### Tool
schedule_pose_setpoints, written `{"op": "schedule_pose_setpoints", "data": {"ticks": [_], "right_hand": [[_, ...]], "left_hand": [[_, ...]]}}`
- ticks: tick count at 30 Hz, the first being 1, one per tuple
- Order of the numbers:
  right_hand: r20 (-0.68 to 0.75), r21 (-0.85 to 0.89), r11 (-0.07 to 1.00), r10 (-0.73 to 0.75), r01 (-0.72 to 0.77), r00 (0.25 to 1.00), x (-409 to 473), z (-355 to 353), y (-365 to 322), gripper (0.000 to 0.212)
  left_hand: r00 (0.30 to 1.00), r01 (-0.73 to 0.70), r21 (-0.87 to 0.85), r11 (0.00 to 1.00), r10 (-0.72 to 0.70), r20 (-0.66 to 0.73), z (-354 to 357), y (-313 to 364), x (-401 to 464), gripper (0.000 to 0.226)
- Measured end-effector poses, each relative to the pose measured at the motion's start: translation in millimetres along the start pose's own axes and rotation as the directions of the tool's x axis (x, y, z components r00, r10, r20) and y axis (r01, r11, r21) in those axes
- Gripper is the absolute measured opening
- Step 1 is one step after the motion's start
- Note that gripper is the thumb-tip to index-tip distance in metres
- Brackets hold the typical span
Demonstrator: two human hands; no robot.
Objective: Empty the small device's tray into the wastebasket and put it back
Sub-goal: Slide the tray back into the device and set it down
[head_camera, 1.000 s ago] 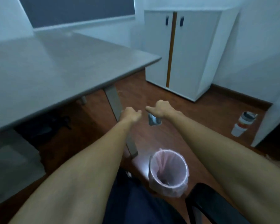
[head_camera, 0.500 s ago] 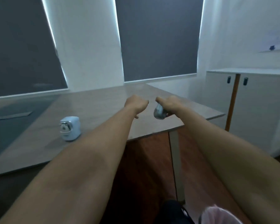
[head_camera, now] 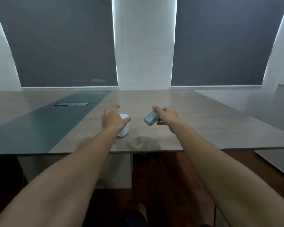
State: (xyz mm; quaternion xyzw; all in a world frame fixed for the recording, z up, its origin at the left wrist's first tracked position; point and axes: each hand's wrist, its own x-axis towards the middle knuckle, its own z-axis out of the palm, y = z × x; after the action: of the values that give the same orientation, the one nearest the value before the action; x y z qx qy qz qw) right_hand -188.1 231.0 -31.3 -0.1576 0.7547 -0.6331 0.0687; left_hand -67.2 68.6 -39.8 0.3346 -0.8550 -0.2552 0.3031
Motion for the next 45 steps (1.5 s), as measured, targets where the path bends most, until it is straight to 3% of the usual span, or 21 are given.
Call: {"op": "schedule_pose_setpoints", "data": {"ticks": [5, 10, 15, 19, 26, 32, 39, 45], "right_hand": [[0.031, 0.185, 0.98, 0.069, -0.074, 0.997, 17, 34, 12, 0.035], [0.068, 0.332, 0.935, 0.105, -0.122, 0.992, 25, 48, 16, 0.026], [0.146, 0.422, 0.886, 0.142, -0.191, 0.979, 20, 55, 10, 0.027], [0.179, 0.398, 0.892, 0.153, -0.214, 0.972, 14, 60, 6, 0.04], [0.142, 0.337, 0.918, 0.169, -0.208, 0.975, 9, 61, 7, 0.028], [0.202, 0.38, 0.895, 0.169, -0.236, 0.965, 4, 57, 5, 0.031], [0.241, 0.355, 0.908, 0.14, -0.221, 0.96, 0, 63, 4, 0.049], [0.252, 0.211, 0.953, 0.163, -0.219, 0.954, -10, 78, 0, 0.044]], "left_hand": [[0.999, 0.004, -0.132, 0.991, 0.003, 0.051, 14, -30, 12, 0.064], [1.0, 0.031, -0.233, 0.972, -0.03, 0.01, 19, -37, 20, 0.046], [0.976, 0.212, -0.515, 0.83, -0.201, 0.077, 13, -38, 26, 0.034], [0.964, 0.265, -0.622, 0.737, -0.223, 0.146, 9, -36, 25, 0.02], [0.974, 0.227, -0.692, 0.685, -0.156, 0.164, 2, -24, 21, 0.02], [0.976, 0.216, -0.711, 0.669, -0.147, 0.159, -5, -25, 21, 0.016], [0.978, 0.203, -0.726, 0.657, -0.1, 0.183, -3, -18, 19, 0.018], [0.978, 0.207, -0.727, 0.655, -0.128, 0.163, -2, -16, 17, 0.026]]}}
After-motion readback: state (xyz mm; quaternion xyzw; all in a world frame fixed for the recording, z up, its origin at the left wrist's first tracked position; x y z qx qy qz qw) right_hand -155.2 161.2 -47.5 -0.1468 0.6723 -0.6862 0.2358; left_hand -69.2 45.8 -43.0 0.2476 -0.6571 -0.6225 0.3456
